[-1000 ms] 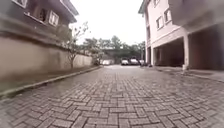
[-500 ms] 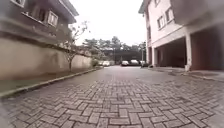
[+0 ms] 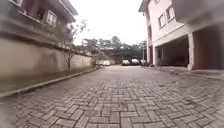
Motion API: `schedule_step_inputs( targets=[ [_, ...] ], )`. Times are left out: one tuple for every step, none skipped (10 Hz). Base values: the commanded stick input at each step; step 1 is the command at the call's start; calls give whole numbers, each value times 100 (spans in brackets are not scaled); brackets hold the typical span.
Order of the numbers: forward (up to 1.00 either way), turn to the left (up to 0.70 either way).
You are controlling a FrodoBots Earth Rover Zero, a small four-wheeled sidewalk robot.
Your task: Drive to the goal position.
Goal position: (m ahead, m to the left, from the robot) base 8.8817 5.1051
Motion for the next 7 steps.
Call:
schedule_step_inputs(
  targets=[
    [50,0],
    [50,0],
    [50,0],
    [50,0],
    [50,0],
    [48,0],
    [45,0]
  ],
)
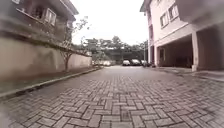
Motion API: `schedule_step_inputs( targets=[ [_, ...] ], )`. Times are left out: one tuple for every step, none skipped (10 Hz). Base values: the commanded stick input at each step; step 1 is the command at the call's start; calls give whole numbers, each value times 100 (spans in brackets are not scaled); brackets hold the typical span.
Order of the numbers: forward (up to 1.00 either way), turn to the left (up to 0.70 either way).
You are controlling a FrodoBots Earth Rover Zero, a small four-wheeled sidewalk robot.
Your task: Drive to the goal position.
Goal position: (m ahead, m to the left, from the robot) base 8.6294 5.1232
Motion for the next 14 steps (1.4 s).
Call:
schedule_step_inputs(
  targets=[
    [47,0],
    [50,0],
    [50,0],
    [50,0],
    [50,0],
    [50,0],
    [50,-10],
    [50,-39],
    [50,-50],
    [50,0],
    [50,0],
    [50,0],
    [50,0],
    [50,0]
  ],
)
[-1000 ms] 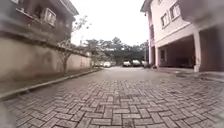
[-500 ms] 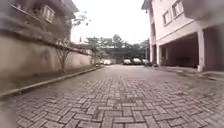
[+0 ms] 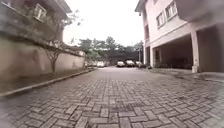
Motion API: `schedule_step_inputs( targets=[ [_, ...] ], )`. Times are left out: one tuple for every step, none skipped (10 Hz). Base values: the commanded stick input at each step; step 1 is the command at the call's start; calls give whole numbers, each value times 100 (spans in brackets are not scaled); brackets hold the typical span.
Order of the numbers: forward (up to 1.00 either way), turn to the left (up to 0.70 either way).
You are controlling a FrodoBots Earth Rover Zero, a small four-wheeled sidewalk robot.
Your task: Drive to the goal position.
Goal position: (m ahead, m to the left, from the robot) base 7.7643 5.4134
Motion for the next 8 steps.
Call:
schedule_step_inputs(
  targets=[
    [50,0],
    [50,0],
    [50,0],
    [50,0],
    [50,0],
    [50,0],
    [50,0],
    [50,0]
  ],
)
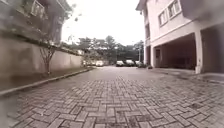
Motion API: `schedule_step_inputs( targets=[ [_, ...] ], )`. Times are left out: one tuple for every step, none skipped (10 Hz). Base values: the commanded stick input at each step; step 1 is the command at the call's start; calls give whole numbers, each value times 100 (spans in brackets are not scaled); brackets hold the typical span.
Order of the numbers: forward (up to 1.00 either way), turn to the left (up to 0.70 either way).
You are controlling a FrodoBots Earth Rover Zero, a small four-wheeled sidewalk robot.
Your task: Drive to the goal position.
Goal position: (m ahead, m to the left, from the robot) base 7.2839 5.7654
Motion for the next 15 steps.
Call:
schedule_step_inputs(
  targets=[
    [50,0],
    [50,0],
    [50,0],
    [50,0],
    [50,0],
    [50,0],
    [50,0],
    [50,0],
    [50,0],
    [50,0],
    [50,0],
    [50,0],
    [50,0],
    [50,-50],
    [50,-50]
  ],
)
